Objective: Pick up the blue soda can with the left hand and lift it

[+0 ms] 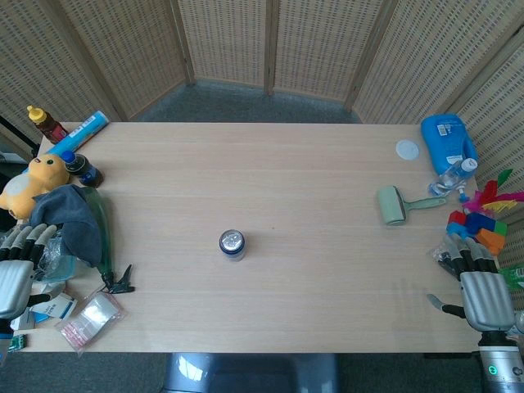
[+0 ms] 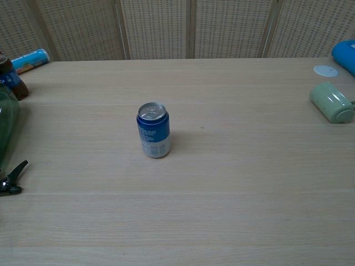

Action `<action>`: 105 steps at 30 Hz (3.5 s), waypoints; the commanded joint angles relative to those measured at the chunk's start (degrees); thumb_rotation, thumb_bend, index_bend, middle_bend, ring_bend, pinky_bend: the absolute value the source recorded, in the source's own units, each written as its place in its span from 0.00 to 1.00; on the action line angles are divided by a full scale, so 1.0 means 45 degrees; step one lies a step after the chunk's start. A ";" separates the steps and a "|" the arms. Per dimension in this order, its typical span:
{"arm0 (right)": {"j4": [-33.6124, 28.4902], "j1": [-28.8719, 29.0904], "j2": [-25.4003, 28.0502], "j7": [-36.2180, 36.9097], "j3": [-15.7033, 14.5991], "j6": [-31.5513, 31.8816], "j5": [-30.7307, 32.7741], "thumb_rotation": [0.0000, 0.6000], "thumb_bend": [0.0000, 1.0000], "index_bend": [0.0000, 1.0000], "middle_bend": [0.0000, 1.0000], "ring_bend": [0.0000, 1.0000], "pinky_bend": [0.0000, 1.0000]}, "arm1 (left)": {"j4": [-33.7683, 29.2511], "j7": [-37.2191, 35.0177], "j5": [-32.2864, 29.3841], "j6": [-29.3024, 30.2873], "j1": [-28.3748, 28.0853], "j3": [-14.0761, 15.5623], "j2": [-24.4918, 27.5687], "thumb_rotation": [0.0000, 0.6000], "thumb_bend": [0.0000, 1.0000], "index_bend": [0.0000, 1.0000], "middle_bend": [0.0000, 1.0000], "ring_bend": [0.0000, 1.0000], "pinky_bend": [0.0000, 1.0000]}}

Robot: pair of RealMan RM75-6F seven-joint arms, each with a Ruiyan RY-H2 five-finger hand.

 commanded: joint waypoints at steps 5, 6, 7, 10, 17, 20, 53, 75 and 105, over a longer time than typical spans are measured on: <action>-0.0042 -0.0018 0.0033 0.0008 -0.0038 0.0015 -0.0058 0.89 0.00 0.00 0.00 0.00 0.00 | 0.0013 -0.0021 -0.0073 -0.0016 0.0004 -0.0025 0.0006 1.00 0.00 0.00 0.00 0.00 0.00; -0.0061 -0.0023 0.0037 0.0007 -0.0040 0.0028 -0.0068 0.88 0.00 0.00 0.00 0.00 0.00 | 0.0010 -0.0033 -0.0084 -0.0014 0.0003 -0.0035 0.0007 1.00 0.00 0.00 0.00 0.00 0.00; -0.0074 -0.0025 0.0041 -0.0003 -0.0040 0.0039 -0.0076 0.88 0.00 0.00 0.00 0.00 0.00 | 0.0004 -0.0045 -0.0096 -0.0023 -0.0001 -0.0042 0.0007 1.00 0.00 0.00 0.00 0.00 0.00; -0.0094 -0.0033 0.0039 -0.0046 -0.0036 0.0044 -0.0059 0.89 0.00 0.00 0.00 0.00 0.00 | 0.0013 -0.0105 -0.0196 -0.0103 -0.0033 -0.0084 -0.0024 1.00 0.00 0.00 0.00 0.00 0.00; 0.0042 -0.0010 -0.0091 -0.0303 -0.0012 -0.0061 0.0111 0.89 0.00 0.00 0.00 0.00 0.00 | 0.0047 -0.0888 -0.0979 -0.1371 -0.0568 -0.0343 -0.0363 1.00 0.00 0.00 0.00 0.00 0.00; 0.0153 0.0036 -0.0219 -0.0429 0.0011 -0.0172 0.0228 0.89 0.00 0.00 0.00 0.00 0.00 | 0.0230 -0.1069 -0.1175 -0.1988 -0.1036 -0.0585 -0.0565 1.00 0.00 0.00 0.00 0.00 0.00; -0.0114 0.0010 0.0054 0.0098 0.0053 -0.0176 0.0290 0.88 0.00 0.00 0.00 0.00 0.00 | 0.1475 -0.4544 -0.3192 -0.9244 -0.6311 -0.2200 -0.3483 1.00 0.00 0.00 0.00 0.00 0.00; -0.0226 0.0020 0.0152 0.0195 0.0046 -0.0265 0.0353 0.88 0.00 0.00 0.00 0.00 0.00 | 0.3594 -0.5027 -0.3021 -0.9075 -0.7653 -0.2356 -0.6112 1.00 0.00 0.00 0.00 0.00 0.00; -0.0303 0.0038 0.0389 0.0644 -0.0035 -0.0410 0.0290 0.88 0.00 0.00 0.00 0.00 0.00 | 0.7554 -0.4195 -0.3454 -0.7809 -0.9016 -0.3109 -1.0373 1.00 0.00 0.06 0.00 0.00 0.05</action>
